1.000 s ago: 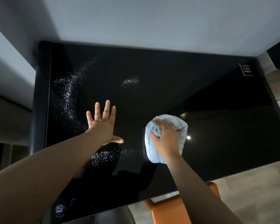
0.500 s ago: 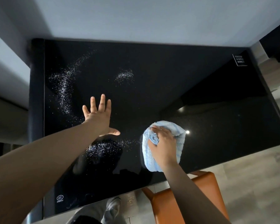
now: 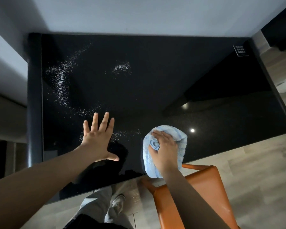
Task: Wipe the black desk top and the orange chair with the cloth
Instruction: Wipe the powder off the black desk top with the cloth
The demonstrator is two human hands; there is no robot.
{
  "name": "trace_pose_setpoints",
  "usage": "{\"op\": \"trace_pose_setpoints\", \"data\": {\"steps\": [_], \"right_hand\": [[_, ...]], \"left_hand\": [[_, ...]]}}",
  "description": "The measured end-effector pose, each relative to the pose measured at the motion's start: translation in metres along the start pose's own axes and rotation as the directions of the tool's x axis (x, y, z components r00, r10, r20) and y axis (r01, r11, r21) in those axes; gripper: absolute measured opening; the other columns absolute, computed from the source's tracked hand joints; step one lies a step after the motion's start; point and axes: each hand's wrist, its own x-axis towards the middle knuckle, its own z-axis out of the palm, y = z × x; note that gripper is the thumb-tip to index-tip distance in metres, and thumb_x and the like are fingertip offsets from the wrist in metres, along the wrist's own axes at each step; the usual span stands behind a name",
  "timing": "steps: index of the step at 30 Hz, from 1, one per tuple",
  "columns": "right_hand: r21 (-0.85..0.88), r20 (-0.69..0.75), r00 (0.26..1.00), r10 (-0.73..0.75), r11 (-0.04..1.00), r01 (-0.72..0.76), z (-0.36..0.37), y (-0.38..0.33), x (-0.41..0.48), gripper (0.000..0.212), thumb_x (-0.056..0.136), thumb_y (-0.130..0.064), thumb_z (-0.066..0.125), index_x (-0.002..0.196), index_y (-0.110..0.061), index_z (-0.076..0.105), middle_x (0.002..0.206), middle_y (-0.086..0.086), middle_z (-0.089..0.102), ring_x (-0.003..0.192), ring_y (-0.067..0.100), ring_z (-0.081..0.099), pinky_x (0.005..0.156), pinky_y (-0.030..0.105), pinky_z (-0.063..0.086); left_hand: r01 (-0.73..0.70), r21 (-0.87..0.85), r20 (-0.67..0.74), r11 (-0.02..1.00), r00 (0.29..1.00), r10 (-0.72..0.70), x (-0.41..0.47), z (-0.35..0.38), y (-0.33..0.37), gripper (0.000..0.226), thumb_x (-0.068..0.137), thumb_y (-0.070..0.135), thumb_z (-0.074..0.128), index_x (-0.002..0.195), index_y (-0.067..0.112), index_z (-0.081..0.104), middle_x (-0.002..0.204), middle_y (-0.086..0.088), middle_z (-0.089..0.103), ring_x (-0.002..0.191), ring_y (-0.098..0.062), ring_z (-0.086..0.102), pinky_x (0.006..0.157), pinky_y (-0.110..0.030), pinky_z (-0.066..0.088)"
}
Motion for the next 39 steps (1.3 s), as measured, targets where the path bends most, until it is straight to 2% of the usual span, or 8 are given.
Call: {"op": "trace_pose_setpoints", "data": {"steps": [10,17,19,23,28,31,35,39], "right_hand": [[-0.025,-0.047,0.999,-0.021,0.999,0.020,0.000,0.010,-0.043,0.044,0.078,-0.020,0.074,0.120,-0.023,0.065,0.125,-0.010,0.064,0.122,0.013,0.054,0.101,0.040,0.046],[0.005,-0.064,0.998,-0.022,1.000,0.023,-0.003,0.023,-0.081,0.045,0.073,-0.018,0.078,0.117,-0.020,0.068,0.122,-0.008,0.066,0.119,0.015,0.057,0.096,0.041,0.048],[0.005,-0.025,0.999,-0.024,1.000,0.024,-0.007,0.025,-0.088,0.042,0.077,-0.019,0.076,0.117,-0.020,0.067,0.122,-0.006,0.065,0.118,0.015,0.057,0.096,0.043,0.049],[0.016,0.142,0.989,0.036,0.999,-0.039,-0.023,0.029,-0.107,0.040,0.086,-0.025,0.066,0.125,-0.021,0.061,0.131,-0.001,0.056,0.124,0.019,0.048,0.105,0.042,0.038],[0.007,0.240,0.960,0.145,0.989,-0.151,-0.037,0.024,-0.132,0.033,0.090,-0.031,0.059,0.121,-0.019,0.061,0.120,0.003,0.061,0.111,0.022,0.056,0.092,0.031,0.043],[0.024,0.200,0.971,0.129,0.990,-0.136,-0.047,0.014,-0.137,0.026,0.090,-0.031,0.057,0.112,-0.020,0.064,0.107,-0.001,0.064,0.099,0.018,0.060,0.082,0.028,0.045],[0.086,0.055,0.993,0.107,0.990,-0.112,-0.067,-0.004,-0.123,0.019,0.085,-0.024,0.051,0.093,-0.025,0.068,0.085,-0.009,0.067,0.081,0.010,0.063,0.072,0.026,0.052],[0.051,-0.009,0.992,0.123,0.991,-0.123,-0.089,-0.023,-0.099,0.009,0.091,-0.021,0.053,0.086,-0.026,0.058,0.075,-0.017,0.052,0.080,0.006,0.057,0.071,0.017,0.041]], "left_hand": [[0.032,-0.011,0.008,0.999,0.999,-0.032,0.003,0.001,0.001,0.149,0.049,0.090,0.058,0.148,0.016,-0.026,0.151,-0.004,-0.039,0.142,-0.040,-0.025,0.115,-0.062,0.000],[0.063,0.023,0.001,0.998,0.998,-0.063,-0.002,-0.006,0.008,0.151,0.047,0.088,0.062,0.149,0.015,-0.022,0.155,-0.005,-0.032,0.144,-0.040,-0.017,0.114,-0.063,0.005],[0.077,0.030,-0.004,0.997,0.997,-0.077,-0.006,-0.009,0.012,0.150,0.048,0.086,0.065,0.151,0.014,-0.018,0.157,-0.005,-0.027,0.146,-0.040,-0.011,0.114,-0.063,0.008],[0.100,0.026,-0.042,0.995,0.994,-0.099,-0.020,-0.007,0.020,0.140,0.055,0.084,0.064,0.153,0.011,-0.005,0.160,-0.006,-0.013,0.147,-0.035,-0.002,0.114,-0.062,0.013],[0.096,0.010,-0.077,0.995,0.993,-0.095,-0.055,0.009,0.029,0.125,0.067,0.080,0.058,0.153,0.014,-0.003,0.161,-0.003,-0.011,0.148,-0.033,-0.004,0.115,-0.059,0.014],[0.106,-0.021,-0.088,0.994,0.990,-0.108,-0.075,0.015,0.028,0.120,0.071,0.079,0.055,0.153,0.015,-0.004,0.161,-0.003,-0.013,0.148,-0.033,-0.005,0.115,-0.060,0.012],[0.118,-0.057,-0.096,0.991,0.988,-0.123,-0.093,0.009,0.019,0.116,0.075,0.076,0.054,0.153,0.015,-0.006,0.161,-0.002,-0.015,0.148,-0.032,-0.008,0.116,-0.060,0.010],[0.129,-0.095,-0.145,0.987,0.979,-0.142,-0.095,-0.006,0.000,0.110,0.079,0.073,0.052,0.153,0.015,-0.004,0.161,-0.001,-0.013,0.148,-0.033,-0.008,0.116,-0.060,0.009]]}}
